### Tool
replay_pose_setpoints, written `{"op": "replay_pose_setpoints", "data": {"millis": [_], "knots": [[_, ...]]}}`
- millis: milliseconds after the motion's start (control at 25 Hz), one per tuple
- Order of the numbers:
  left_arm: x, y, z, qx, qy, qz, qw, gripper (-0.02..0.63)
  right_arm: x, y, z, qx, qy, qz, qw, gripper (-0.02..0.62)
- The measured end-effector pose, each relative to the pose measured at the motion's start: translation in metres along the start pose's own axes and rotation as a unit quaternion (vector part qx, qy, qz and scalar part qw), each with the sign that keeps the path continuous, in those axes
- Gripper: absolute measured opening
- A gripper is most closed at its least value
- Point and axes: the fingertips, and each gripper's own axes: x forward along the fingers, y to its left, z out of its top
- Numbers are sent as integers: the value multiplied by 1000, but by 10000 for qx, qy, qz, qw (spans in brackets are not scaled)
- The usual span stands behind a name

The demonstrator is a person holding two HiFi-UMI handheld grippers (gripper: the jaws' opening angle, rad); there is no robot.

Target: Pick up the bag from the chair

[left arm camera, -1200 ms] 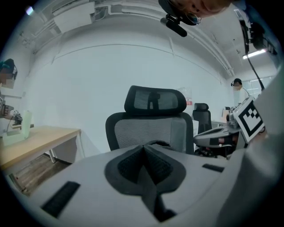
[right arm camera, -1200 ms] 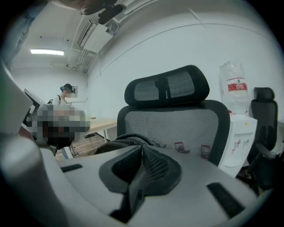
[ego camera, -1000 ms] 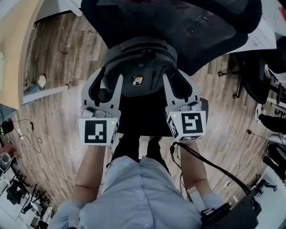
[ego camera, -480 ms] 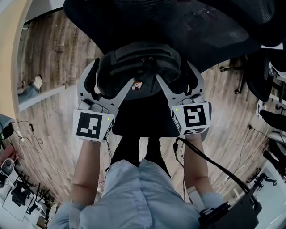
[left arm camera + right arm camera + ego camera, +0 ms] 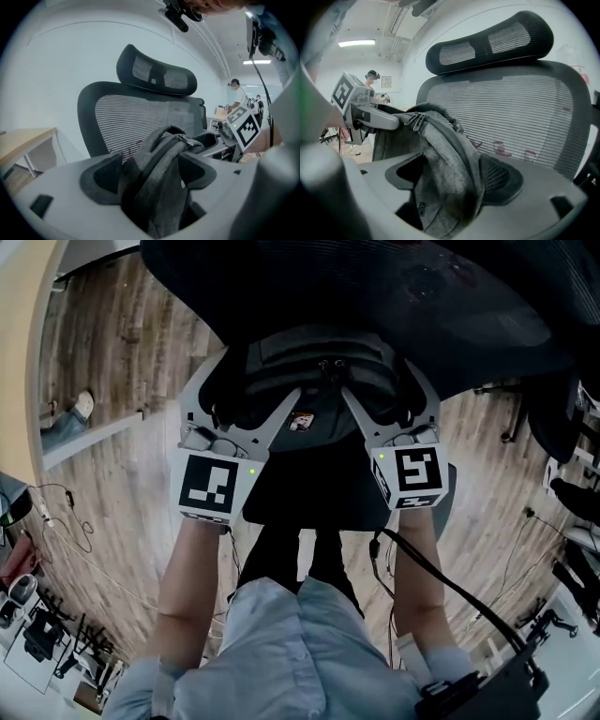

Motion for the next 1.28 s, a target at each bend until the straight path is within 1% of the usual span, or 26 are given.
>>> {"op": "replay_pose_setpoints", "data": {"millis": [80,160,320,400,480,520,640,720,880,1040,1160,1280], "knots": [[2,0,-4,67,136,56,9999,359,2,-1,-2,-14,70,-20,10000,370],[4,1,-7,87,183,83,9998,336,4,-2,-3,-50,159,-43,9999,362],[0,1,-7,203,164,176,9995,283,0,-7,-6,-107,247,-160,9995,227],[-4,0,-6,345,97,248,9991,251,-4,-5,-8,-76,286,-178,9994,195],[-12,0,-9,360,96,322,9988,201,-8,1,-11,-45,296,-196,9994,172],[-16,-1,-10,366,79,332,9987,198,-11,5,-12,-36,283,-208,9994,162],[-24,-6,-10,508,-35,320,9982,188,-19,13,-17,-33,234,-266,9994,143],[-33,-8,-14,510,-68,356,9980,181,-23,23,-19,-18,188,-283,9994,130],[-60,-7,-20,391,-64,546,9977,169,-34,50,-15,-3,27,-252,9997,109],[-74,-20,-19,142,-94,749,9970,152,-56,53,-11,24,-125,-254,9996,98],[-96,-17,-21,86,-172,828,9964,143,-64,71,2,-26,-175,-235,9996,94],[-121,-15,-14,-8,-221,891,9958,138,-79,88,20,-46,-231,-253,9994,94]]}}
